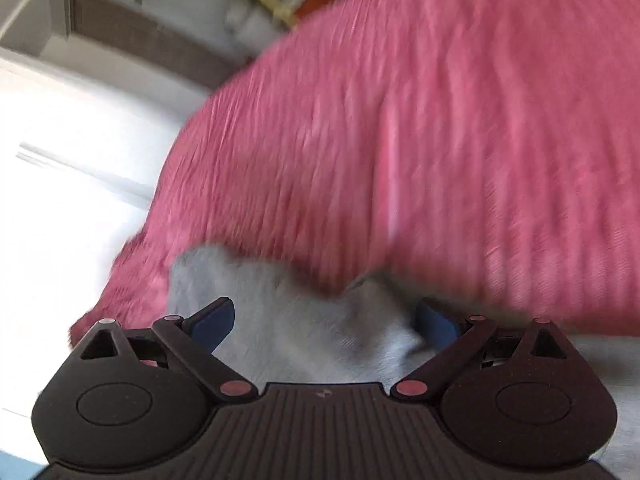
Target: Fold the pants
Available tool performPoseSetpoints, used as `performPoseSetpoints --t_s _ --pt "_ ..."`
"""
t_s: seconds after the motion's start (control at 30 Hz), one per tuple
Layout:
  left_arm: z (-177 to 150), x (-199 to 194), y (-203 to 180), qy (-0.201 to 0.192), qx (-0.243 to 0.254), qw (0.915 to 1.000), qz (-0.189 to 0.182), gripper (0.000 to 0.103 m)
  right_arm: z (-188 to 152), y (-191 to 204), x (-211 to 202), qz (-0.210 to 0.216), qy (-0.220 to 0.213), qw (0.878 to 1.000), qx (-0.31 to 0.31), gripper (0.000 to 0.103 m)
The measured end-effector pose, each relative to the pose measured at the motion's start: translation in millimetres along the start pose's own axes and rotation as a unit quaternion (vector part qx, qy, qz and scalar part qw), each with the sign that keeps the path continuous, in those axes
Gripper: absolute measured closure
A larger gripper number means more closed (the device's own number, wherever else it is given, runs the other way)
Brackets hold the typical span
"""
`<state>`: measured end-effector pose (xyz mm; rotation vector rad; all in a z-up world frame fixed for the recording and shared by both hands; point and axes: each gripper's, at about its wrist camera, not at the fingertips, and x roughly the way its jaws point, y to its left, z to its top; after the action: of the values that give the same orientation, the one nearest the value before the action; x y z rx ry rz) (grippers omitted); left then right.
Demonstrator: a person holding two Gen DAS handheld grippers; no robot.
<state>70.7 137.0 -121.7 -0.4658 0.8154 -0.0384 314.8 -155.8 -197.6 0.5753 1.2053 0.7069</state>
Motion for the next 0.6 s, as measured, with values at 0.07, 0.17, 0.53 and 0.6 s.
performPoseSetpoints --t_s 0.07,0.17,0.53,0.6 --pt "1 4 -1 -0.001 0.0 1.0 -0.003 0.0 -1 7 -2 0.019 0.03 0.999 -0.015 0.006" --pt "-2 7 -4 0.001 0.007 1.0 0.0 0.0 -1 13 -4 0.062 0.054 0.996 -0.02 0.006" --pt "-5 1 -5 -0.002 0.0 1.0 -0.003 0.0 23 -13 14 0.115 -0.087 0.983 0.112 0.006" --pt "-5 1 -5 -0.003 -0.001 1.0 -0.004 0.0 19 -25 -15 0.162 -0.197 0.959 0.123 0.006"
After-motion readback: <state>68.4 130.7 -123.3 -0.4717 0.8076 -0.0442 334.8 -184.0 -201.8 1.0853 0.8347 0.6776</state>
